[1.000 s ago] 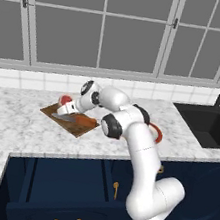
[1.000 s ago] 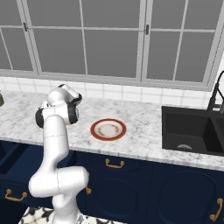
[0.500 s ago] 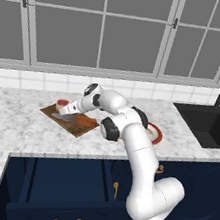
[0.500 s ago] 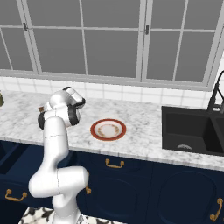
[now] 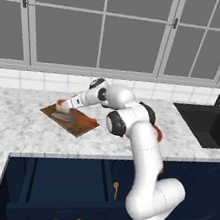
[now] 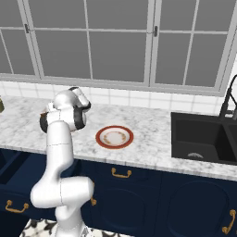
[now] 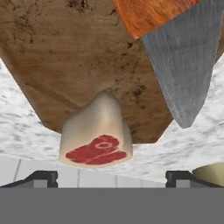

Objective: Pick up the knife from the drawer and place it on the cutting board. Then place the meat from the plate to the cutting board.

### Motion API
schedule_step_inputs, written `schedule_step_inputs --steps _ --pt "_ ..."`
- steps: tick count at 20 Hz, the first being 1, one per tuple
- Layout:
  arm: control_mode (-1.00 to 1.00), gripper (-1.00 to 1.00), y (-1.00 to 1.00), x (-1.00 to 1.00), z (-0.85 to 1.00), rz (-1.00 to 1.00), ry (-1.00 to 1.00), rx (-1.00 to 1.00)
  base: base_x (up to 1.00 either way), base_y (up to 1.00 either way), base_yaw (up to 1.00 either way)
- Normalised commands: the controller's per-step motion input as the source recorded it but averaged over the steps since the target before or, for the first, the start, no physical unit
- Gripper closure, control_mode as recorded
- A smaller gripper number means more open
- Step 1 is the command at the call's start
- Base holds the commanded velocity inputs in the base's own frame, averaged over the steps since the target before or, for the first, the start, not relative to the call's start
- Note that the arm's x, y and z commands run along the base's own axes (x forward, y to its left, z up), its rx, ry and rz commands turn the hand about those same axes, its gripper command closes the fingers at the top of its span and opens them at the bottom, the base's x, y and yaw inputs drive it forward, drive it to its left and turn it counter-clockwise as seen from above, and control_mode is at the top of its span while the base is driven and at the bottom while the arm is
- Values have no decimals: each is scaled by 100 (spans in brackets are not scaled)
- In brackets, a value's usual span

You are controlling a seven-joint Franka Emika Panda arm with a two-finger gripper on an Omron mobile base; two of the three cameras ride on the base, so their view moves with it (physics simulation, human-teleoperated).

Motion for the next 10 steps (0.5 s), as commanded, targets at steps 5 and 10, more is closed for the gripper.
schedule_step_inputs --steps 5,10 --pt "-100 -100 3 -82 100 20 -5 -2 0 0 0" --pt "-100 -100 2 -100 88 3 -7 1 0 0 0"
